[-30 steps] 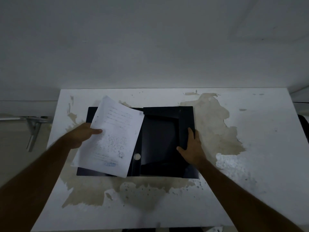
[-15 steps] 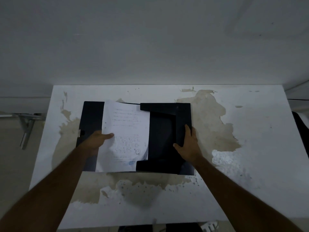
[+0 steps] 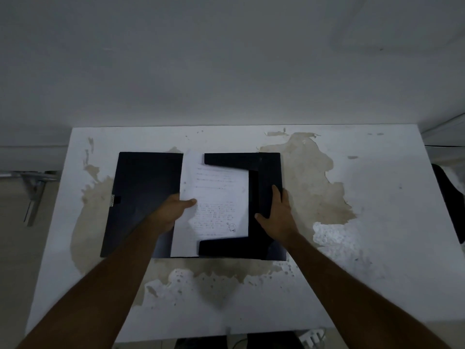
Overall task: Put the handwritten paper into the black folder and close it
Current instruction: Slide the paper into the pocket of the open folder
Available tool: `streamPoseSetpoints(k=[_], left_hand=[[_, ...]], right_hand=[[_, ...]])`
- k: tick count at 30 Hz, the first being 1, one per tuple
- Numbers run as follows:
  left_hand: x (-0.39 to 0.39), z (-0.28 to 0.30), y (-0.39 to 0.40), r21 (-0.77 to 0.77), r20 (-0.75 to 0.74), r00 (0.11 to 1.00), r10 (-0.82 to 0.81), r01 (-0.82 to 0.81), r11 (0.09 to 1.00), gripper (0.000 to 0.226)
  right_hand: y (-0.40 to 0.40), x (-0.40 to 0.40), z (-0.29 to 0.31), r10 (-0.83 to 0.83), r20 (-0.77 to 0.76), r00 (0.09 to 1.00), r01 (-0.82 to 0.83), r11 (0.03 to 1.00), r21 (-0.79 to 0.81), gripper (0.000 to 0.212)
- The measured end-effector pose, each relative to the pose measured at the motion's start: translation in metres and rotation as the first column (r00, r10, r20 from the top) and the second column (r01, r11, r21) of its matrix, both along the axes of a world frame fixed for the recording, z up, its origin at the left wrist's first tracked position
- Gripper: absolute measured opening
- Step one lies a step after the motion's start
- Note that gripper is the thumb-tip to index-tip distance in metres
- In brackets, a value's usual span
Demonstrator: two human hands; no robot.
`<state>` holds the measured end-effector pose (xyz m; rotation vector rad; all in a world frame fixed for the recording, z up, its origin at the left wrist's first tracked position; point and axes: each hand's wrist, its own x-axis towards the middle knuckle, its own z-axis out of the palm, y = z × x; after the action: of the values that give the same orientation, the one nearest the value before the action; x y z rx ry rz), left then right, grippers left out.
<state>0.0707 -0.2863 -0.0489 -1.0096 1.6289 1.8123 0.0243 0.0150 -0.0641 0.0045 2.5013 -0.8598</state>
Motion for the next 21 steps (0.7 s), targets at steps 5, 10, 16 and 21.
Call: streamPoseSetpoints(k=[5,10,16,21], left_hand=[[-0.009,-0.007,0.033,0.008,0.018,1.0,-0.019,0.019,1.0,0.037],[-0.02,-0.009,0.061,0.001,0.04,0.998,-0.048,0.048,0.999,0.035],[-0.027,-0.016,0.095,-0.05,0.052,0.999,0.006,-0.004,0.999,0.037],[-0.027,-0.009,0.103,-0.324,-0.001,1.0,-0.023,0.022,0.946,0.047]], right_hand=[[-0.001,0.001,0.0,0.0,0.002,1.0,0.0,1.0,-0.019,0.102],[-0.001,0.002,0.002,0.003,-0.002,1.0,-0.003,1.0,-0.023,0.101],[-0.001,0.002,0.003,-0.001,0.003,1.0,0.001,1.0,-0.019,0.101],[0.0,0.002,0.003,-0.004,0.009,1.0,0.004,1.0,-0.028,0.102]])
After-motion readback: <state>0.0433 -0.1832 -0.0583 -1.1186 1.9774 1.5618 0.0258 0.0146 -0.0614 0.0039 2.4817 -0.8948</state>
